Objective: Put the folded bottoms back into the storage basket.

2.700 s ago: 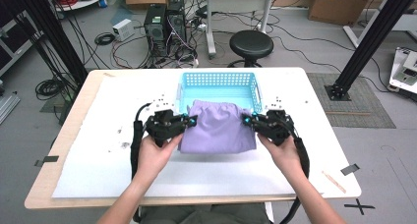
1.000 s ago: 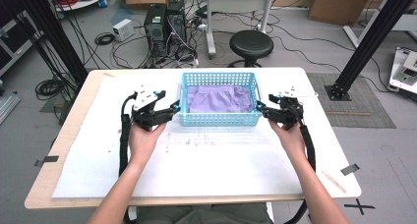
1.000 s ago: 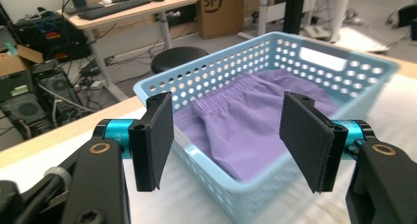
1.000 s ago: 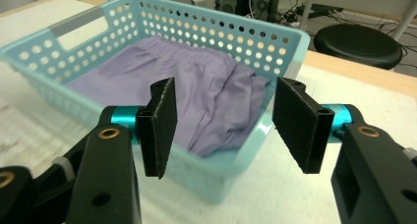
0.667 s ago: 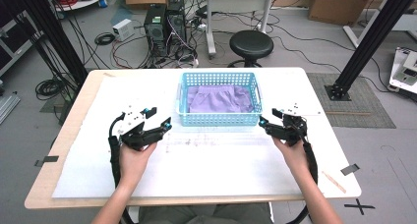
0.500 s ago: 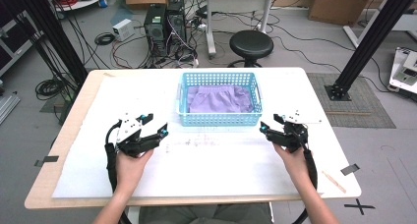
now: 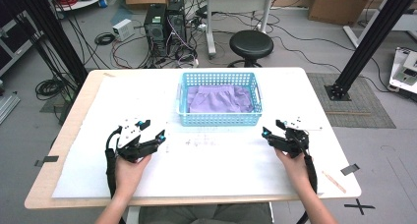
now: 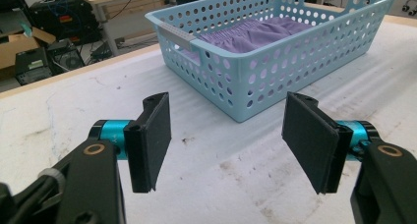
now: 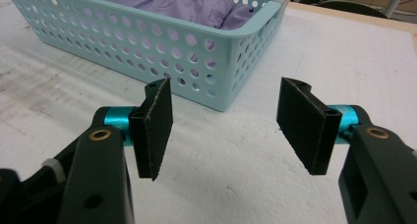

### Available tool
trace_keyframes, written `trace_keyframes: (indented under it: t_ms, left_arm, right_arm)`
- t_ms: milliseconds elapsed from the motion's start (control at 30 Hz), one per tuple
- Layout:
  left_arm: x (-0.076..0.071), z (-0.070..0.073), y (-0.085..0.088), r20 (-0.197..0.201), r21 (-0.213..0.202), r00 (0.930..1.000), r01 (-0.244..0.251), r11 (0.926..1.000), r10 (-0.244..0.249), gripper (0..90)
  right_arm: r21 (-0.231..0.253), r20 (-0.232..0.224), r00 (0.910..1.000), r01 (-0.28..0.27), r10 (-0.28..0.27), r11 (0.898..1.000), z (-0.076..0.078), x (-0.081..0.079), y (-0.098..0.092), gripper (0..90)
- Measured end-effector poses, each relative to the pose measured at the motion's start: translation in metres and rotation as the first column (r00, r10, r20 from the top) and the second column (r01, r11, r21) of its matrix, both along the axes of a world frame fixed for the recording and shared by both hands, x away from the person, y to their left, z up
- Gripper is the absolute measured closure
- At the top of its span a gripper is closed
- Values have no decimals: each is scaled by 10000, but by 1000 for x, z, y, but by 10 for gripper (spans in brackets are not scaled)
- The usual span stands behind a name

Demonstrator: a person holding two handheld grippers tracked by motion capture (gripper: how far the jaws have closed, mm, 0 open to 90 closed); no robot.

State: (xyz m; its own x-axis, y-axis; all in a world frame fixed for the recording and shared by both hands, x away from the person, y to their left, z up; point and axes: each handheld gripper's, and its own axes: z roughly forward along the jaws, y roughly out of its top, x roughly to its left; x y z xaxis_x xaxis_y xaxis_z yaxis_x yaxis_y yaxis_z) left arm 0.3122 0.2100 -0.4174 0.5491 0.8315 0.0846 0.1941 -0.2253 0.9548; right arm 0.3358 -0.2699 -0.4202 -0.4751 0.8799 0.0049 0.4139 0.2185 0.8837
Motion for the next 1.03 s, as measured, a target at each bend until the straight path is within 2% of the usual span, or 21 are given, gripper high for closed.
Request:
trace_keyframes:
  t_ms: [300,567,1033]
  left_arm:
    - [-1,-1,1,71,121,9999,-75,9999,74,351]
    - [-2,-4,6,-61,128,9996,-263,9996,263,351]
    - [-12,-7,7,24,198,9993,-367,9991,366,351]
  right_arm:
    - [-270,58,9998,-170,172,9995,-2,2,2,399]
    - [-346,-30,9999,-100,99,9993,-4,2,-1,400]
    - [-486,18,9997,-226,227,9986,-5,-9,-3,401]
